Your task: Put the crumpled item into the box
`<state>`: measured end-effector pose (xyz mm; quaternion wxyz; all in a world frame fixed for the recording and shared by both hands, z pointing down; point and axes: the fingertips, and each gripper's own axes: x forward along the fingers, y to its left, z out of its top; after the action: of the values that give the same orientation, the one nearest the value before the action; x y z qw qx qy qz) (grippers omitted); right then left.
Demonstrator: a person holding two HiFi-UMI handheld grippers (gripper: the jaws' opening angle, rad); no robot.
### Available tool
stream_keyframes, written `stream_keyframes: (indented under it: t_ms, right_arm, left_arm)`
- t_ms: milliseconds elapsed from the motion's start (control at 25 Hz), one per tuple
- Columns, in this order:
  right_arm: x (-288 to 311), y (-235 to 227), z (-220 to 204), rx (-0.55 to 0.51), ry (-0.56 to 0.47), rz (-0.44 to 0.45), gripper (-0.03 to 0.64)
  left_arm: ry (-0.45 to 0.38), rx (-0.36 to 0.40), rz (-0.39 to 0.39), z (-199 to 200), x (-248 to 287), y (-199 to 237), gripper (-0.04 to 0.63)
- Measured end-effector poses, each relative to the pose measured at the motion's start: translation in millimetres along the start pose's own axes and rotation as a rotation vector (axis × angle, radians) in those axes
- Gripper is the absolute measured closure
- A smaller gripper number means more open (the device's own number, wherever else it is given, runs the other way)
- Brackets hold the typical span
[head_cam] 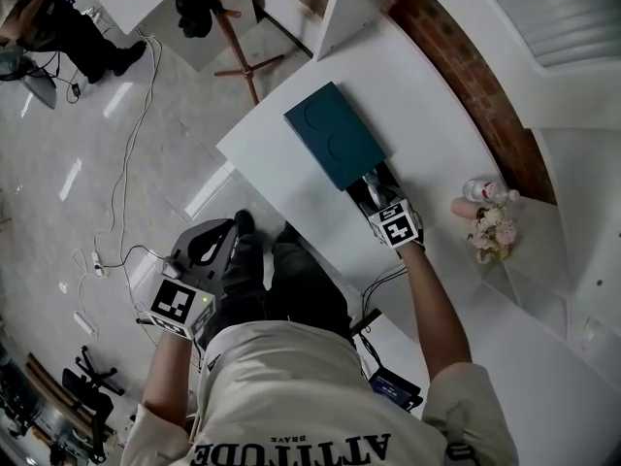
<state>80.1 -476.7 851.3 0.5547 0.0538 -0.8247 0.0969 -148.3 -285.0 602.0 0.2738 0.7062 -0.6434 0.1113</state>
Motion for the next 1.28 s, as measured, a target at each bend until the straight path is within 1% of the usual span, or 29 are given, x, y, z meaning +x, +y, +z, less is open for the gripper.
stream_keyframes:
  t_ms: [80,160,360,480,840,960,1120,1280]
  right_arm:
    - [-2.8,0.9,-2.6,0.023,-0.016,0.027,0.385]
    - [-6.2,0.7,-2.1,0.054,-0.037,0.036,0.385]
    - [-10.4,-3.7,-5.3,0.083,-0.048,-0.003,0.385]
    - [-16.7,-4.2,-2.3,0.108,-0.083,-0.025,0.387]
    - [-54.5,9.8,14.9,0.235,-0.262,-0.051,0.491]
    - [-71.6,18.4,20.9,0.243,-0.325,-0.06,0.529]
    - [-92.7,32.5,23.2,0.238,-0.387,-0.069,0.549]
    - [-119.8,43.0,26.4,0.263,-0.453,-0.087,0.569]
  left_arm:
    - [0.0,-0.003,0.004,-1.3,-2.3,1.1,0.569]
    - [-0.003,-0.004,0.005,-1.6,-3.3,2.1,0.569]
    - [-0.007,0.001,-0.003,-1.8,-3.2,-0.3,0.569]
    - [-0.008,0.004,-0.008,-3.6,-3.7,-2.3,0.569]
    - [-0.021,0.017,-0.027,-8.1,-8.6,-11.3,0.569]
    - [-0.035,0.04,-0.042,-3.5,-9.1,-21.4,0.569]
    - [-0.045,0.075,-0.07,2.6,-7.2,-33.9,0.569]
    - [-0.057,0.111,-0.108,14.5,-5.7,-42.8,0.569]
